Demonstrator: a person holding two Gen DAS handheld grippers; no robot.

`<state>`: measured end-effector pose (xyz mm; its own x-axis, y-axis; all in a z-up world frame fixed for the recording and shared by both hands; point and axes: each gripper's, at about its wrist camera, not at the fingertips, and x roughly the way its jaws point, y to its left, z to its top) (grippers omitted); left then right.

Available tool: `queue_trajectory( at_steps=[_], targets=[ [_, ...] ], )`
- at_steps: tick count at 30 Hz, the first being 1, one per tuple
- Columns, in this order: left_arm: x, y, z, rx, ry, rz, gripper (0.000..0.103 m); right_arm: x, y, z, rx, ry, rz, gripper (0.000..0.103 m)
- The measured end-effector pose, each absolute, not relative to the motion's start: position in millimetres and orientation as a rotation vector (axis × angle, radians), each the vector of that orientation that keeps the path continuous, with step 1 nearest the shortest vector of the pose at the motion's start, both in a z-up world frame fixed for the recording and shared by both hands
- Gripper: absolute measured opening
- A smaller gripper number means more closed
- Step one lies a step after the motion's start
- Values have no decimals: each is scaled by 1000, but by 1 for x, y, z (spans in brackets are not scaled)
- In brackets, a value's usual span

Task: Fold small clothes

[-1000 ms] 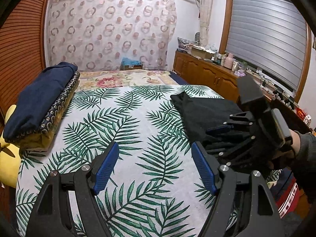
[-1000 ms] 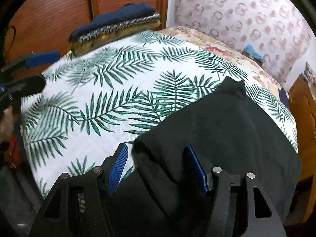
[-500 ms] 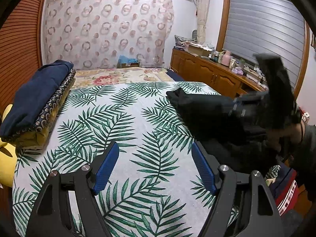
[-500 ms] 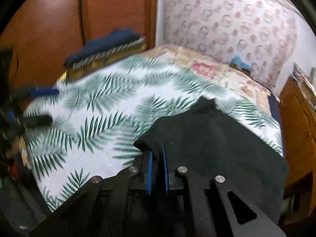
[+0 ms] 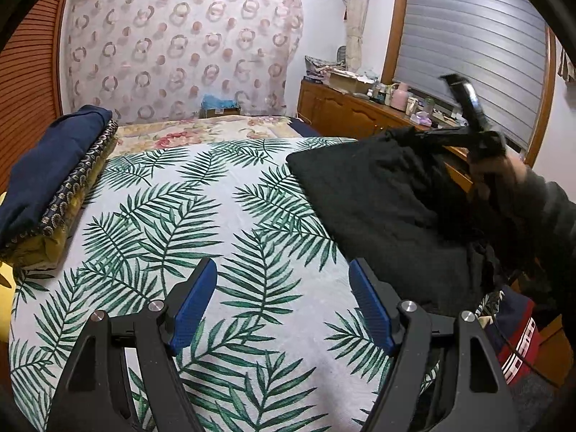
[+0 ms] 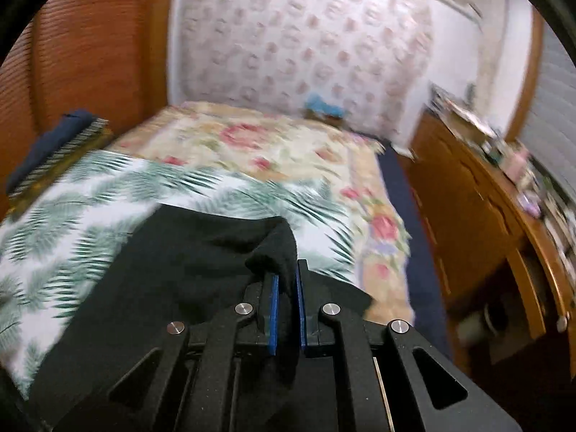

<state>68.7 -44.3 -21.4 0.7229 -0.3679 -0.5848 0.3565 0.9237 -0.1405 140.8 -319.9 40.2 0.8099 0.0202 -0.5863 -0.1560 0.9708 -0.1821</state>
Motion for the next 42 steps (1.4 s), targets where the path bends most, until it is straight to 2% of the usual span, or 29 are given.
queue_trajectory(
  at_steps=[2,4,5,6,7,15,23,37,38,39,40,42],
  targets=[
    [68,-47,-22,-14,653,-404,76,151,-324,30,-227,645,18,8],
    [68,-49,-23,-11,657,-408,76,157,-327,30,-200,656,-18,19],
    [68,-51,-24,-10,660,-412,77,155,-328,31,-186,655,-24,29],
    [68,-52,-24,-9,662,-414,76,153,-327,33,-174,651,-26,35],
    [68,-54,-24,-9,665,-419,76,149,-328,37,-160,644,-16,36],
    [65,-78,-27,8,681,-480,76,51,-327,44,-153,608,121,37],
    [53,-112,-30,51,689,-543,76,-33,-328,-1,-99,658,170,37],
    [41,-137,-46,92,747,-594,77,-51,-334,-14,21,739,245,37],
    [40,-138,-47,93,750,-596,76,-52,-334,-11,21,739,257,34],
    [40,-139,-47,94,752,-598,76,-53,-336,-10,16,729,279,17],
    [40,-139,-48,94,754,-599,76,-54,-336,-8,8,724,297,11],
    [40,-140,-48,94,758,-604,76,-57,-342,-4,-5,705,299,5]
  ],
)
